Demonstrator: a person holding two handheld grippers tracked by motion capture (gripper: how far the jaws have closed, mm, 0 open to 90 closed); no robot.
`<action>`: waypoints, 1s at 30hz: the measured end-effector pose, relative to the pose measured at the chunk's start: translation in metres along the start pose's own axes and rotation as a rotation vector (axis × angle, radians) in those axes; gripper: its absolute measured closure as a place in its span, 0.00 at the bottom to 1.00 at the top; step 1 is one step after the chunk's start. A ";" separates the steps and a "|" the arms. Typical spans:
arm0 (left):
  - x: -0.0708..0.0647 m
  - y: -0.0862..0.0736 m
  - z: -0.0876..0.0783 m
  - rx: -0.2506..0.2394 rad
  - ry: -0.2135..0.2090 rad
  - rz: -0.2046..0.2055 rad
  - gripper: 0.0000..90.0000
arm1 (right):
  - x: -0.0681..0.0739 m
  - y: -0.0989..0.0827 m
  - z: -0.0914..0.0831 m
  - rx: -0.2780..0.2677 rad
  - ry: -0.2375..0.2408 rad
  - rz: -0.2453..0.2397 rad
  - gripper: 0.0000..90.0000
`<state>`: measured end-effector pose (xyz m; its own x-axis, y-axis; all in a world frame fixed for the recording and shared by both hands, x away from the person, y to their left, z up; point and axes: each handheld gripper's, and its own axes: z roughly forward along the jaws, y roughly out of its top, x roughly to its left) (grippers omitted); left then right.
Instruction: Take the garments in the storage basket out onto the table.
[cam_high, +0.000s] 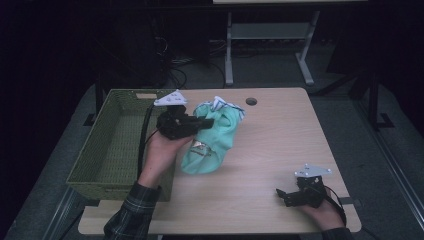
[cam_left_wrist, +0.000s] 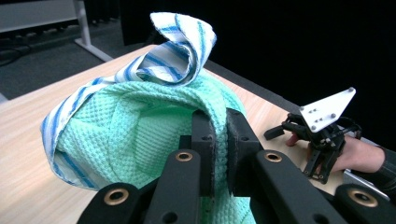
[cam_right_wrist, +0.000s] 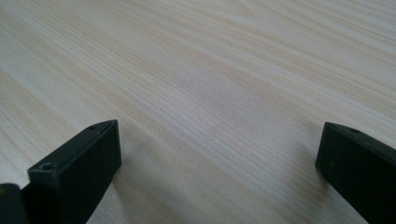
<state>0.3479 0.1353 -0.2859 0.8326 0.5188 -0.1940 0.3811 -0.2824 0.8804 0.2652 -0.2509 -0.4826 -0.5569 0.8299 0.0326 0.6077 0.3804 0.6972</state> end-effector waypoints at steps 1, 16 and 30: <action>-0.001 0.000 0.003 0.003 -0.003 0.001 0.92 | 0.000 0.000 0.000 0.000 0.000 0.001 0.00; -0.021 -0.010 0.051 0.069 -0.045 0.014 0.93 | 0.000 0.000 0.000 -0.001 -0.001 -0.002 0.00; -0.029 -0.025 0.083 0.120 -0.052 0.005 0.93 | 0.000 0.000 0.000 0.000 -0.001 0.002 0.00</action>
<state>0.3474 0.0605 -0.3379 0.8532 0.4754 -0.2145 0.4195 -0.3813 0.8238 0.2651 -0.2508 -0.4826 -0.5555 0.8308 0.0334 0.6089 0.3791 0.6968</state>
